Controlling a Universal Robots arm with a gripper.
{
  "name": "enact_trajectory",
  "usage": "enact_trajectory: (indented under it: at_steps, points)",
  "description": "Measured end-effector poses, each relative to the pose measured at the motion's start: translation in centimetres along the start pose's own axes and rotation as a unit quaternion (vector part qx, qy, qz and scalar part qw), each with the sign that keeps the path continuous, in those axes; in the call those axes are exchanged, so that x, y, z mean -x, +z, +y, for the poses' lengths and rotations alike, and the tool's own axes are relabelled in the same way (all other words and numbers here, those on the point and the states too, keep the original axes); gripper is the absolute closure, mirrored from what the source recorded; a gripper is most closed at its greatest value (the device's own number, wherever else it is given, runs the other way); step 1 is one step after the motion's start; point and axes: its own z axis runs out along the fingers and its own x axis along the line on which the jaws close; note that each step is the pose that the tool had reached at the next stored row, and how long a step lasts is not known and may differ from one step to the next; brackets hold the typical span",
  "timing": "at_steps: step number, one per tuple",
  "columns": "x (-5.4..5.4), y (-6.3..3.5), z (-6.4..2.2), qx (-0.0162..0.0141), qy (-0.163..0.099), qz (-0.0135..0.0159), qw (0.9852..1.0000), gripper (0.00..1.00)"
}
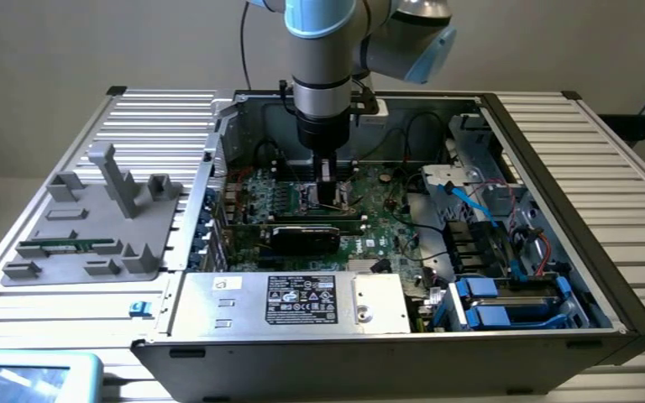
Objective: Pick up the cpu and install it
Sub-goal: 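Place the cpu into insertion slot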
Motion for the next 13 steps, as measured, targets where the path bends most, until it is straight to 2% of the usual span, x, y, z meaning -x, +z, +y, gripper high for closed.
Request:
enact_trajectory:
  at_steps: [13]
  points:
    - [0.01, 0.09, -0.06, 0.0, 0.0, 0.0, 1.0, 0.47]
